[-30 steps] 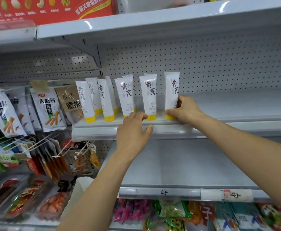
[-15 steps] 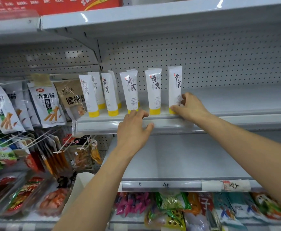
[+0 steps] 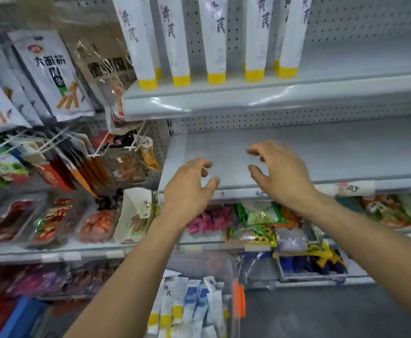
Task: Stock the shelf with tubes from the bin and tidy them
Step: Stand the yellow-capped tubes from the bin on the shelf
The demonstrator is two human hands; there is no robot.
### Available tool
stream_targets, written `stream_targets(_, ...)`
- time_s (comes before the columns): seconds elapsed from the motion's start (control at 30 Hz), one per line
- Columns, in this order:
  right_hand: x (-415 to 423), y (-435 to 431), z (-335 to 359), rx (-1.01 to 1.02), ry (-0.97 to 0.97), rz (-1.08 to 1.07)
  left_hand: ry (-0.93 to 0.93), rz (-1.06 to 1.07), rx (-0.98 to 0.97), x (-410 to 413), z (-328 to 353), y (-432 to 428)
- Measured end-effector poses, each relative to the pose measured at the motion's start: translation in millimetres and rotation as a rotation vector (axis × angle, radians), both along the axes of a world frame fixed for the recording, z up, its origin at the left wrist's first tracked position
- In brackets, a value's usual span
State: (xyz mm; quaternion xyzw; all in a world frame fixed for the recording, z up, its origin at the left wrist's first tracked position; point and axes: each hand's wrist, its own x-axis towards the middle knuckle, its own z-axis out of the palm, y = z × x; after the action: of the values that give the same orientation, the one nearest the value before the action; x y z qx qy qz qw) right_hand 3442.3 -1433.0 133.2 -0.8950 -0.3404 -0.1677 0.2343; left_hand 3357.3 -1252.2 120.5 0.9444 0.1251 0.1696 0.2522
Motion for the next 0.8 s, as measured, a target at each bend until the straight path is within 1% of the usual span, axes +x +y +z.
stream_targets(0.1,-21,13,-46,-0.08,0.126,0.027,0.116,0.016,-0.063,-30,-50,23)
stream_targets(0.17,-36,23,-85,-0.171,0.238,0.06,0.263,-0.002,-0.065,-51,-92,36)
stream_targets(0.27,-55,39,-147,-0.325,0.458,0.13,0.446,-0.009,-0.146,-79,-153,46)
stream_targets(0.37,-71,54,-207,-0.497,0.667,0.192,0.565,0.049,-0.25,-99,-215,48)
stream_targets(0.43,-79,60,-248,-0.573,0.789,0.205,0.65,0.085,-0.308,-110,-260,47)
stream_targets(0.57,-92,66,-322,-0.726,0.942,0.221,0.846,0.042,-0.353,-129,-339,45)
stream_targets(0.63,-99,72,-356,-0.786,1.003,0.244,0.962,-0.04,-0.302,-134,-374,47)
stream_targets(0.7,-107,77,-386,-0.825,1.041,0.244,1.068,-0.117,-0.177,-135,-404,49)
stream_targets(0.73,-111,79,-398,-0.844,1.05,0.247,1.111,-0.16,-0.084,-135,-415,50)
stream_targets(0.8,-117,84,-419,-0.888,1.053,0.248,1.159,-0.293,0.161,-128,-433,52)
